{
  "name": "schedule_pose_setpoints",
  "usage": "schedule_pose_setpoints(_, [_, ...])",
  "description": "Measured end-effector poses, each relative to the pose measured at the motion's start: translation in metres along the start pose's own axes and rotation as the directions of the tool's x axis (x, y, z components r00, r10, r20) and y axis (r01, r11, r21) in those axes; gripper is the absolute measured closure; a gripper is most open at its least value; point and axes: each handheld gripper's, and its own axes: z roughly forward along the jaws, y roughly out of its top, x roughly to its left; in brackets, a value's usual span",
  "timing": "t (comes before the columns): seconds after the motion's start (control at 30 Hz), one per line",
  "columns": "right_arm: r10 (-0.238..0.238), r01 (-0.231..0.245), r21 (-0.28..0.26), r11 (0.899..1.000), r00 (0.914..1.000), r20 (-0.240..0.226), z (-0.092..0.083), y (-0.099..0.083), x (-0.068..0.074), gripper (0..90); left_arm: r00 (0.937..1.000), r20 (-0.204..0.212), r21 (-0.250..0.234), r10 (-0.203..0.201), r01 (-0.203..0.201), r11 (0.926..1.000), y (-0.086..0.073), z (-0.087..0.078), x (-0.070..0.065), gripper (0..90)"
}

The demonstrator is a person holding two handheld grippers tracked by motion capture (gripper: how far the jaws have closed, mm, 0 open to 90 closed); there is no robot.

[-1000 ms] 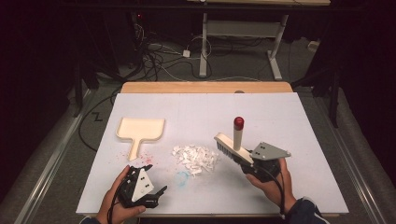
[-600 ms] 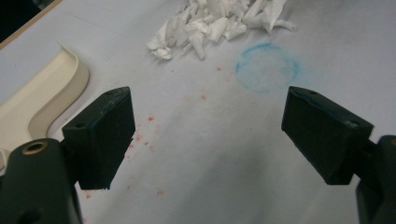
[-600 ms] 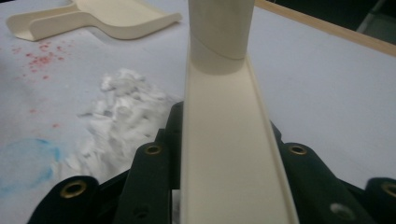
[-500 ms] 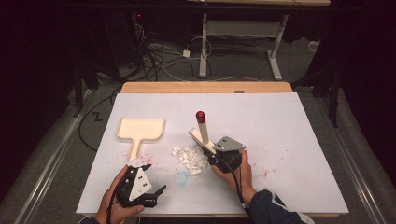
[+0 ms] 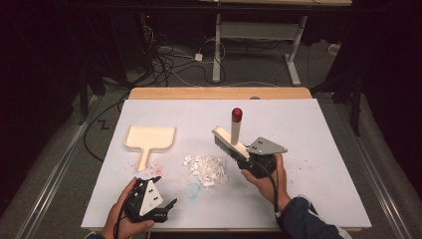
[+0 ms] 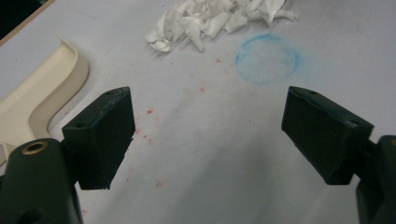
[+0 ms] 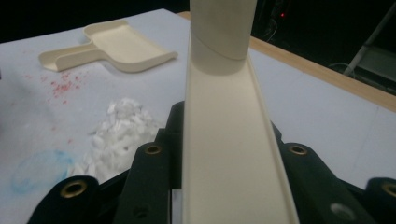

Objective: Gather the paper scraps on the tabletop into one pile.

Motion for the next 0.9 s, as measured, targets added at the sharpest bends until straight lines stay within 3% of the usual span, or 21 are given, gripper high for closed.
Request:
schedule_pose_setpoints(0.23, [-0.011, 0.014, 0.095, 0.995, 0.9994, -0.033, -0.033, -0.019, -0.011, 68.6, 1.0000, 0.003, 0.013, 0.007, -0.008, 0.9999, 0.001, 0.002, -0.001, 16.2])
schedule_pose_setpoints(0.3, [-0.026, 0.028, 0.118, 0.993, 0.9995, -0.020, -0.035, -0.026, -0.010, 68.6, 1.0000, 0.006, 0.014, 0.008, -0.008, 0.9999, 0.001, 0.003, -0.002, 16.3])
schedule_pose_setpoints(0.4, [-0.001, 0.008, 0.163, 0.987, 0.9990, -0.045, -0.026, -0.034, -0.007, 68.6, 0.9998, 0.011, 0.015, 0.014, -0.014, 0.9998, 0.003, 0.005, -0.002, 16.3])
schedule_pose_setpoints(0.6, [-0.036, 0.051, 0.147, 0.988, 0.9943, -0.101, -0.001, -0.027, 0.021, 68.6, 0.9997, 0.017, 0.009, 0.015, -0.015, 0.9998, 0.003, 0.005, -0.002, 16.3])
schedule_pose_setpoints(0.7, [-0.051, 0.064, 0.117, 0.991, 0.9921, -0.115, 0.003, -0.019, 0.029, 68.6, 0.9997, 0.019, 0.006, 0.013, -0.013, 0.9999, 0.003, 0.005, -0.002, 16.3])
schedule_pose_setpoints(0.77, [-0.073, 0.084, 0.102, 0.991, 0.9919, -0.104, -0.001, -0.016, 0.029, 68.6, 0.9997, 0.020, 0.007, 0.012, -0.012, 0.9999, 0.002, 0.005, -0.001, 16.3])
schedule_pose_setpoints(0.9, [-0.061, 0.070, 0.092, 0.993, 0.9926, -0.106, -0.020, -0.014, 0.016, 68.6, 0.9999, 0.013, 0.006, 0.007, -0.007, 1.0000, 0.001, 0.004, -0.001, 16.3])
